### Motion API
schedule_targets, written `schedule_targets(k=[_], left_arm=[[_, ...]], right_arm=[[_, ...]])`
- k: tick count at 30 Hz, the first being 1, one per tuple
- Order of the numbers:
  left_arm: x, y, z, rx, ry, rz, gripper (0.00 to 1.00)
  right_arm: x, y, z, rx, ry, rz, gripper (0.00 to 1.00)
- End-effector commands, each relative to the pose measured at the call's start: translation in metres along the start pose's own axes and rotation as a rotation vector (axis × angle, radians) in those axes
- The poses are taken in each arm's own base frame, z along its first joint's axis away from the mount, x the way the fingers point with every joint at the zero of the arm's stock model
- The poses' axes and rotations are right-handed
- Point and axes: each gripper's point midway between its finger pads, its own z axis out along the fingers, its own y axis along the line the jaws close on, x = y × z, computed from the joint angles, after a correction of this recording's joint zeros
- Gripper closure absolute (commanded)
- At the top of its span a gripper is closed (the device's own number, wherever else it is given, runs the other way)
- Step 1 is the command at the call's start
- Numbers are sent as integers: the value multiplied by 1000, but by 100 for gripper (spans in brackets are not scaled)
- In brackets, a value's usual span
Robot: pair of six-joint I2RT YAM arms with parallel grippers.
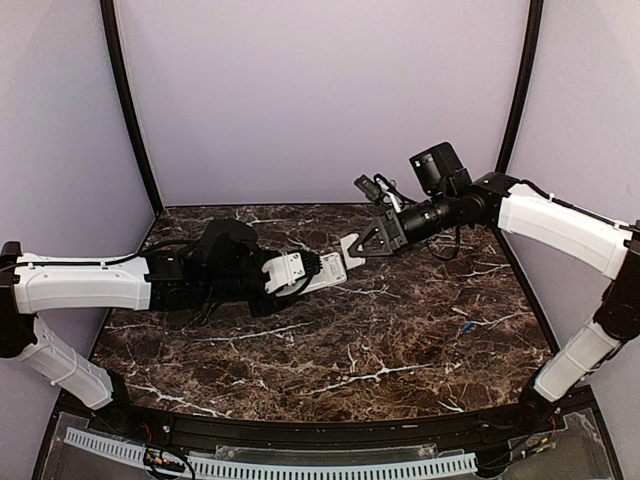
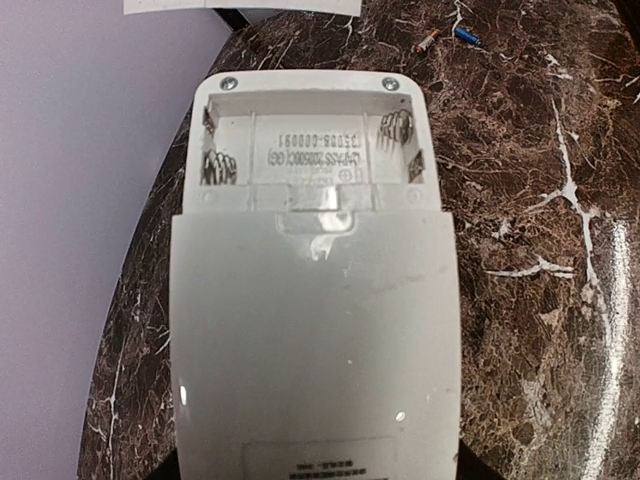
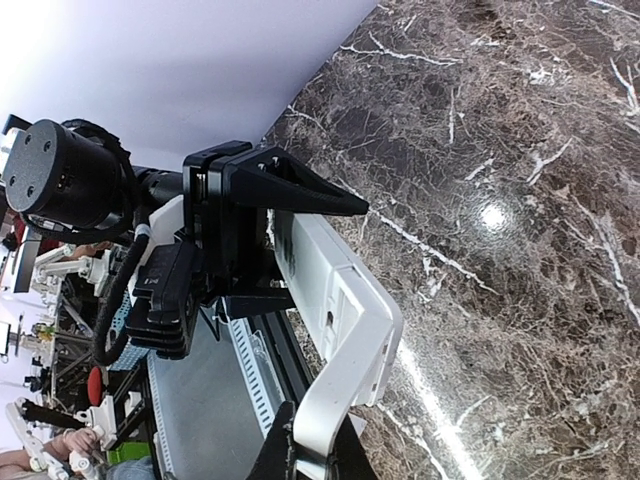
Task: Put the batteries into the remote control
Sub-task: Remove the battery cover from the remote control, then place the battery cover at the center of the board.
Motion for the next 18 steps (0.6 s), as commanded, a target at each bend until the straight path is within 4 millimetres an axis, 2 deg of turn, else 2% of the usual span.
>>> schedule_targets(k=[1,3,5,7,9,14,18], left_arm=[[12,3,0,-2,45,-29,100],[17,4,-1,2,60,-50,100],[24,5,-2,13,81,-75,100],[28,3,-2,22,96,-88,100],[29,2,-4,31,98,-101,100],[24,1,-12,45,74,-122,100],[26,1,-16,42,74,-117,100]], right_arm=[[-18,-22,-35,200,-72,-15,100],[-16,-65,-58,436,-79,30,100],[-4,-110,-81,685,-43,65,100],[10,-146,-92,867,26,74,100],[26,-171,-86,929,111,91,100],[58,-217,-64,1055,300,96,100],[73,-229,-39,1103,404,32,100]])
